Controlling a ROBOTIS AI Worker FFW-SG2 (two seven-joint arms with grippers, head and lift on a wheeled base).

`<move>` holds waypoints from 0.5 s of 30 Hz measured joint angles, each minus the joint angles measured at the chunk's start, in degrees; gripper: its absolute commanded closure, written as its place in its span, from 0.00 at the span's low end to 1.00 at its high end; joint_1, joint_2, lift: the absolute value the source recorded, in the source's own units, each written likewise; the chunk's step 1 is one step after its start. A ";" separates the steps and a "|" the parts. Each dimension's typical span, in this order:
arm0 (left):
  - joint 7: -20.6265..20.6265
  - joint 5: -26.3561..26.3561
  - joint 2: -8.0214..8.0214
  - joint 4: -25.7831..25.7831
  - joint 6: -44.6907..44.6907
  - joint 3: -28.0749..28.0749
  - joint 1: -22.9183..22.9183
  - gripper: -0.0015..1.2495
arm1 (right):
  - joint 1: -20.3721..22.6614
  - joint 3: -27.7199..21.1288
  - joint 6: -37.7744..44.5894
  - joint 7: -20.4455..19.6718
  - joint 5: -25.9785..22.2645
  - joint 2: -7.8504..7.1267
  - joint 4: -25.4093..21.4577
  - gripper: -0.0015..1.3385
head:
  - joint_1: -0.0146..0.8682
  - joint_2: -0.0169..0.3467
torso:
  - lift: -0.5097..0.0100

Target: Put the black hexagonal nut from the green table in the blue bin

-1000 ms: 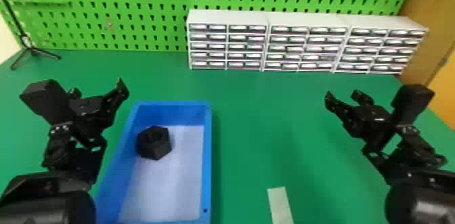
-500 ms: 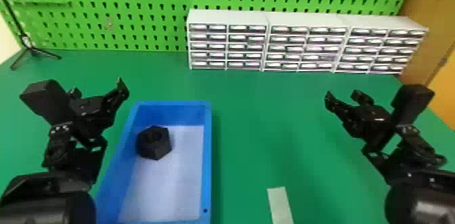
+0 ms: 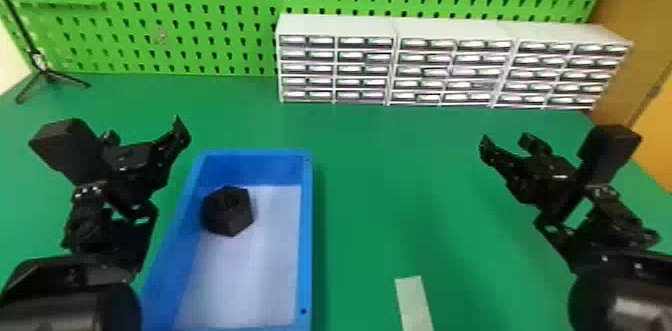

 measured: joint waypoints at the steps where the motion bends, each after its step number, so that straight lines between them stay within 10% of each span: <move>1: 0.00 0.00 0.00 0.00 0.00 0.00 0.00 0.10 | 0.01 0.00 0.00 -0.02 0.00 0.00 0.00 0.35 | 0.80 0.07 | 0.79; 15: 0.00 0.00 0.00 0.00 0.00 0.00 0.00 0.10 | 0.02 0.00 0.00 0.01 0.02 0.09 0.00 0.35 | 0.80 0.07 | 0.79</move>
